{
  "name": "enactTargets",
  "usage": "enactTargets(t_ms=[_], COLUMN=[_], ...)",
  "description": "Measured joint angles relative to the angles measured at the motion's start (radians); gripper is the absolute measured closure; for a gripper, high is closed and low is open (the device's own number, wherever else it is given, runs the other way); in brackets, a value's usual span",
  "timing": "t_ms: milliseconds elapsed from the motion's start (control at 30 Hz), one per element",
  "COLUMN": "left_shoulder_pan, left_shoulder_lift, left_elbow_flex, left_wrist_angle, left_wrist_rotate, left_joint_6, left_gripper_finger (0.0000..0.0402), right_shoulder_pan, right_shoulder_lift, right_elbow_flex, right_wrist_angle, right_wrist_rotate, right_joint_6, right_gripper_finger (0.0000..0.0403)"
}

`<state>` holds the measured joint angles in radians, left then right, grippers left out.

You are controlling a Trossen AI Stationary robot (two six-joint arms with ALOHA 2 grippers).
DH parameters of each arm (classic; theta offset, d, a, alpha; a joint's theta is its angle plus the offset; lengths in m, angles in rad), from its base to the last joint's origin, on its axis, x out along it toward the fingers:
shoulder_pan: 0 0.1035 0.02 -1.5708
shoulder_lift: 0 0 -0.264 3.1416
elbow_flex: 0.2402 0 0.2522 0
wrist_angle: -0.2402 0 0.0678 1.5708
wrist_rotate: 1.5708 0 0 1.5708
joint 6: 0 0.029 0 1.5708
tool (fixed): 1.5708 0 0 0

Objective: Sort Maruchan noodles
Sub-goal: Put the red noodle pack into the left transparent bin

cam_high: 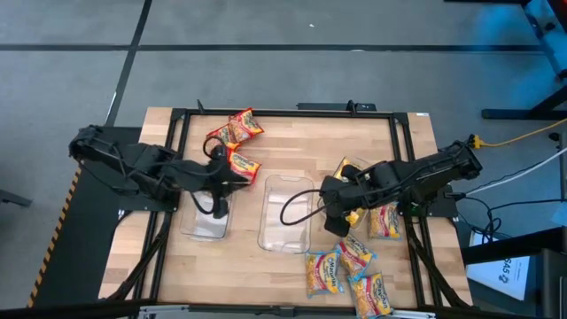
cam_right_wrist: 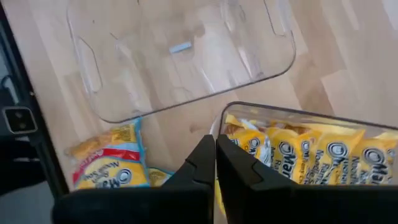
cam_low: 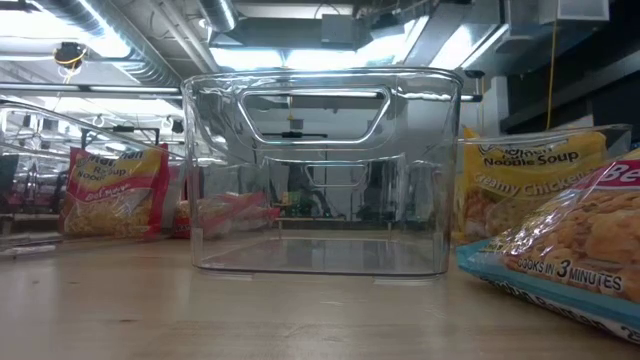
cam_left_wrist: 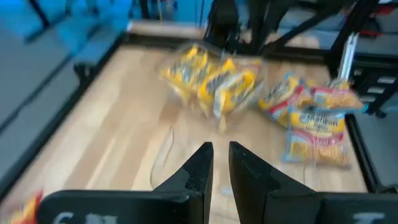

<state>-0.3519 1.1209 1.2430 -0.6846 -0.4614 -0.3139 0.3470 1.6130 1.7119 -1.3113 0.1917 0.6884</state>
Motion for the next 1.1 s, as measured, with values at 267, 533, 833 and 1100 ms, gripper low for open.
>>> enactTargets(t_ms=[267, 533, 833, 1100], left_shoulder_pan=[0.036, 0.267, 0.648, 0.996], left_shoulder_lift=[0.0, 0.001, 0.083, 0.185], left_elbow_flex=[-0.002, -0.002, -0.01, -0.01], left_wrist_angle=[-0.363, -0.372, -0.348, -0.299], left_wrist_rotate=[-0.149, -0.191, -0.131, 0.218], left_joint_6=[-0.264, -0.328, -0.061, 0.128], left_gripper_finger=[0.0357, 0.0357, 0.0357, 0.0357], right_shoulder_pan=[-0.017, -0.171, -0.377, -0.466], right_shoulder_lift=[0.001, 0.001, 0.013, 0.05], right_elbow_flex=[-0.05, -0.06, -0.06, -0.06], right_wrist_angle=[-0.005, 0.071, 0.233, 0.264], right_wrist_rotate=[0.205, 0.427, 0.318, 0.193], right_joint_6=[0.116, 0.184, -0.009, -0.137], right_gripper_finger=[0.0389, 0.0389, 0.0389, 0.0388])
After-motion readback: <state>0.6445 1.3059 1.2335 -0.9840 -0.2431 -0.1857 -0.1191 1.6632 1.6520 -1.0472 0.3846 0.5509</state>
